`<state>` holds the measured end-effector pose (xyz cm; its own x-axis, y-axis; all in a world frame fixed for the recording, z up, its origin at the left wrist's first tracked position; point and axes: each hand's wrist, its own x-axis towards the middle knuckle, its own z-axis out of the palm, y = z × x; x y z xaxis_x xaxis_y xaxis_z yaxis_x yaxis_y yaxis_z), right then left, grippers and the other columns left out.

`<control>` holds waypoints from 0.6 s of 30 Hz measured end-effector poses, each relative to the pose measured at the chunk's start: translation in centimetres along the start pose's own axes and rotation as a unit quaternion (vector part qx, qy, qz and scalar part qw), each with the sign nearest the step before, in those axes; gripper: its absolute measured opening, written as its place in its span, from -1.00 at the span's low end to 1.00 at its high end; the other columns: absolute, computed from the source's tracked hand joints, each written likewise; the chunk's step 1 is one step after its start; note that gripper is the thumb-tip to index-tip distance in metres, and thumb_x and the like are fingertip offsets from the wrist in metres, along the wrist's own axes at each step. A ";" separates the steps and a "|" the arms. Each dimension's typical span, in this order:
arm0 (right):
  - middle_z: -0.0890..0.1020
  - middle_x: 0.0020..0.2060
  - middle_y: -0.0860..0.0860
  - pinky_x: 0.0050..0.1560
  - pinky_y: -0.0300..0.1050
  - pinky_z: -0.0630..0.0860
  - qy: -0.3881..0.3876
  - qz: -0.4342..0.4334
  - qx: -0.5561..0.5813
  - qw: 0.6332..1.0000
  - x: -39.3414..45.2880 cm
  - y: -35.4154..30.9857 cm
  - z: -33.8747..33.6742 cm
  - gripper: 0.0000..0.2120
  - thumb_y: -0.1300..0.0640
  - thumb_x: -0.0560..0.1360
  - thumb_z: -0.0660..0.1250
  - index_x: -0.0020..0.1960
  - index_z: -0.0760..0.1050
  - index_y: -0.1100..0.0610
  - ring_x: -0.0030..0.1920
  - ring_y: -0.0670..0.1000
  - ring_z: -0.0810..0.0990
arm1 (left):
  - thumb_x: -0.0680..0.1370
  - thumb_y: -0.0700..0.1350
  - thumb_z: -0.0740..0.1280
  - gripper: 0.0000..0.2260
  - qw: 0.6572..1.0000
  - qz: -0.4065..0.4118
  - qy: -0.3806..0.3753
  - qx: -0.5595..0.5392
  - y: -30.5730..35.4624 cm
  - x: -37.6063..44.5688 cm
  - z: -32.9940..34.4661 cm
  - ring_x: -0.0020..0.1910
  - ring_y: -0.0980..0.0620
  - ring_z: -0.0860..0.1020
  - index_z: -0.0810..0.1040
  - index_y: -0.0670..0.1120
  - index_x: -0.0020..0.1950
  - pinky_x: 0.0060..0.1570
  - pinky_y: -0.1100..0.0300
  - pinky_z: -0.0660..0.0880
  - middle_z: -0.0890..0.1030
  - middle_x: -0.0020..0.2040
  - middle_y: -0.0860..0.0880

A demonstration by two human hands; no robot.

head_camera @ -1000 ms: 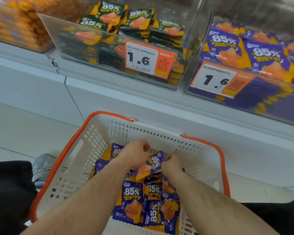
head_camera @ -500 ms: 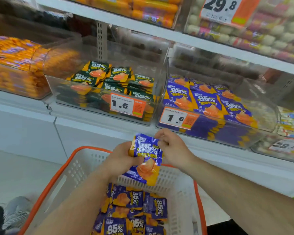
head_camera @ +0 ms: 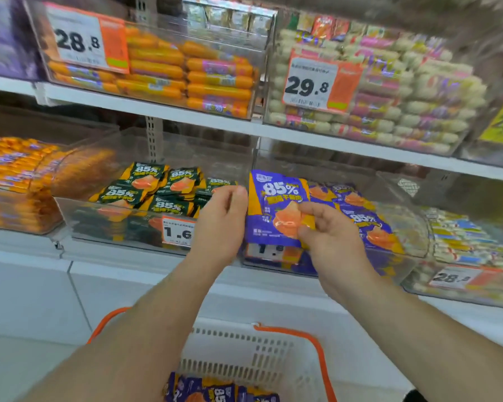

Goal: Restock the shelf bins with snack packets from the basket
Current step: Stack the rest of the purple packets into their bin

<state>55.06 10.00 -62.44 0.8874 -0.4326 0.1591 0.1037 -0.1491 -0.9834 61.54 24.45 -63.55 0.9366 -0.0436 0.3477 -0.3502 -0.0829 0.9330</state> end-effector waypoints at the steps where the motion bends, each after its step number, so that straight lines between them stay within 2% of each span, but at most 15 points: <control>1: 0.69 -0.08 0.00 -0.14 -0.03 0.63 0.019 0.008 0.005 1.000 1.3 -0.7 -0.4 -0.65 0.46 0.50 0.26 -0.04 0.54 0.01 -0.15 -0.01 0.64 | 0.64 0.02 0.17 -0.83 0.996 0.051 0.018 0.067 -0.4 1.0 0.1 -0.06 0.05 0.58 0.53 0.04 -0.01 -0.04 0.05 0.52 0.62 -0.08 0.06; 3: 0.67 -0.14 0.01 -0.34 -0.16 0.56 0.039 0.023 -0.005 0.999 3.9 -2.0 -1.1 -0.75 0.38 0.47 0.38 -0.03 0.56 0.04 -0.27 -0.02 0.57 | 0.64 0.03 0.14 -0.77 0.962 0.125 0.001 0.241 -2.0 2.8 0.4 0.00 0.02 0.53 0.53 -0.02 0.14 -0.04 0.08 0.46 0.59 0.01 0.01; 4: 0.64 -0.21 0.01 -0.44 -0.22 0.48 0.043 0.034 -0.009 0.998 5.2 -2.5 -1.2 -0.79 0.34 0.45 0.42 -0.02 0.58 0.08 -0.34 -0.02 0.51 | 0.63 0.06 0.11 -0.73 0.932 0.143 -0.023 0.333 -3.0 3.3 0.6 -0.01 -0.02 0.54 0.51 -0.03 0.15 -0.08 0.07 0.45 0.59 0.02 -0.01; 6: 0.56 -0.31 0.04 -0.50 -0.23 0.36 0.049 0.053 -0.024 0.997 8.1 -2.8 -1.2 -0.83 0.38 0.44 0.40 -0.02 0.57 0.19 -0.39 0.00 0.41 | 0.61 0.12 -0.01 -0.65 0.856 0.186 -0.025 0.482 -4.9 3.4 1.1 -0.18 -0.07 0.57 0.49 -0.03 0.01 -0.23 0.10 0.36 0.61 -0.13 -0.03; 7: 0.52 -0.33 0.06 -0.50 -0.22 0.31 0.047 0.063 -0.041 0.996 9.6 -2.8 -0.9 -0.81 0.41 0.45 0.36 0.02 0.55 0.22 -0.38 0.01 0.40 | 0.60 0.13 -0.05 -0.61 0.831 0.205 -0.012 0.517 -5.4 3.1 1.3 -0.30 -0.08 0.55 0.49 -0.03 -0.09 -0.28 0.12 0.29 0.60 -0.25 -0.03; 9: 0.49 -0.33 0.09 -0.55 -0.27 0.27 0.031 0.075 -0.095 0.992 12.3 -2.3 -0.1 -0.71 0.44 0.48 0.30 0.16 0.52 0.25 -0.35 0.02 0.42 | 0.57 0.10 -0.03 -0.61 0.824 0.229 0.017 0.518 -5.9 3.0 1.5 -0.46 -0.08 0.50 0.50 -0.04 -0.20 -0.33 0.15 0.22 0.55 -0.42 -0.01; 11: 0.46 -0.33 0.10 -0.55 -0.29 0.28 0.004 0.060 -0.152 0.986 14.4 -1.5 1.0 -0.70 0.42 0.50 0.29 0.22 0.48 0.38 -0.34 0.02 0.41 | 0.56 0.08 0.03 -0.64 0.822 0.249 0.043 0.511 -6.4 3.3 1.5 -0.52 -0.07 0.46 0.51 -0.05 -0.24 -0.36 0.16 0.23 0.51 -0.48 0.00; 13: 0.53 -0.27 0.09 -0.46 -0.29 0.40 -0.018 0.057 -0.180 0.982 15.5 -0.8 2.2 -0.64 0.36 0.49 0.37 0.27 0.48 0.36 -0.31 0.00 0.48 | 0.55 0.06 0.07 -0.67 0.818 0.262 0.052 0.509 -6.6 3.4 1.6 -0.53 -0.07 0.45 0.51 -0.06 -0.25 -0.37 0.17 0.23 0.51 -0.49 -0.01; 14: 0.57 -0.16 0.09 -0.34 -0.26 0.46 -0.031 0.050 -0.215 0.975 15.8 -0.4 2.5 -0.60 0.31 0.48 0.41 0.30 0.48 0.30 -0.23 0.01 0.53 | 0.55 0.05 0.09 -0.68 0.817 0.262 0.054 0.511 -6.6 3.5 1.6 -0.53 -0.08 0.46 0.51 -0.07 -0.25 -0.37 0.16 0.22 0.51 -0.49 -0.01; 16: 0.58 0.12 0.14 -0.03 -0.15 0.50 -0.062 0.025 -0.316 0.946 16.3 0.3 2.8 -0.48 0.19 0.50 0.42 0.42 0.38 0.21 0.02 0.09 0.57 | 0.54 0.06 0.11 -0.69 0.814 0.259 0.058 0.516 -6.7 3.4 1.7 -0.53 -0.07 0.46 0.52 -0.06 -0.25 -0.36 0.16 0.20 0.51 -0.49 0.00; 18: 0.50 0.33 0.15 0.27 -0.01 0.43 -0.093 -0.002 -0.436 0.895 17.0 1.1 2.6 -0.44 0.02 0.55 0.36 0.49 0.30 0.12 0.29 0.18 0.48 | 0.54 0.07 0.12 -0.70 0.816 0.258 0.057 0.514 -6.8 3.4 1.7 -0.52 -0.06 0.47 0.52 -0.06 -0.23 -0.35 0.16 0.20 0.52 -0.48 0.00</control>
<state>71.47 4.80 -61.02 0.9558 -0.2868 0.0647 -0.2114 -0.8232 -0.5270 67.09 23.19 -68.89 0.6356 -0.2491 0.7308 -0.4690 -0.8764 0.1092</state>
